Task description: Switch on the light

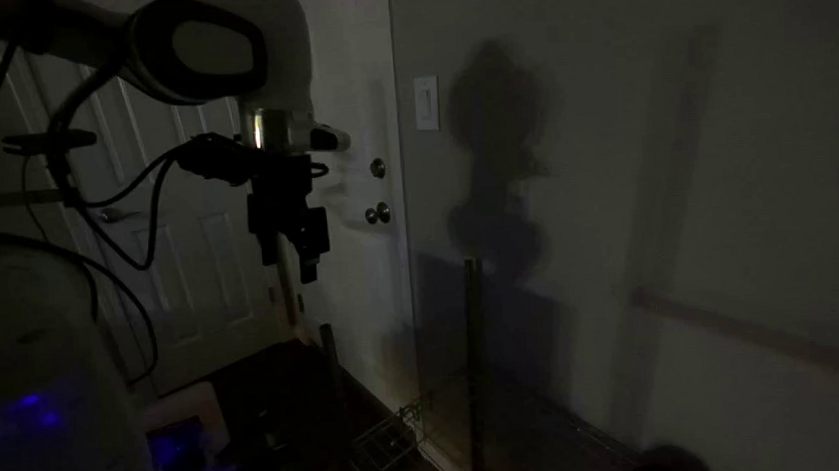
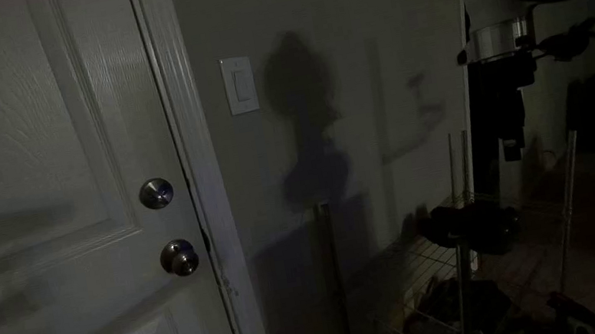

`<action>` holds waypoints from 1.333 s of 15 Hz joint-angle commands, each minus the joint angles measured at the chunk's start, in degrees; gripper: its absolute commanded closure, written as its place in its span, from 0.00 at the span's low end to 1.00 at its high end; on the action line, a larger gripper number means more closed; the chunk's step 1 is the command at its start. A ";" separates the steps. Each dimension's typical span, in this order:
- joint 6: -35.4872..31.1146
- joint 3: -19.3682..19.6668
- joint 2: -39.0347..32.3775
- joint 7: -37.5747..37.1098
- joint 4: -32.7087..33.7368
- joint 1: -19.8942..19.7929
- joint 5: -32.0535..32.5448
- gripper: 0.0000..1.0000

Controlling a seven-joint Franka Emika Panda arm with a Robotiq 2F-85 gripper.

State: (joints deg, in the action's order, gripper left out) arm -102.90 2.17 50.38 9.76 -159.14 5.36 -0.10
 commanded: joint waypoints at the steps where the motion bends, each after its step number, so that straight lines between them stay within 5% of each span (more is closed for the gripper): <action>1: 0.09 -0.23 -0.03 0.15 0.09 -0.24 -0.17 0.00; 9: -1.71 -2.22 -2.96 -1.78 1.54 0.92 -1.21 0.00; 15: -10.25 -9.83 -11.47 -5.23 7.89 5.98 -2.55 0.00; 20: -20.02 -15.92 -19.05 -11.69 15.26 6.49 -0.47 0.00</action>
State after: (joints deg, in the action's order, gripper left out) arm -118.52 -11.09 36.90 2.07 -148.71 12.11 -1.76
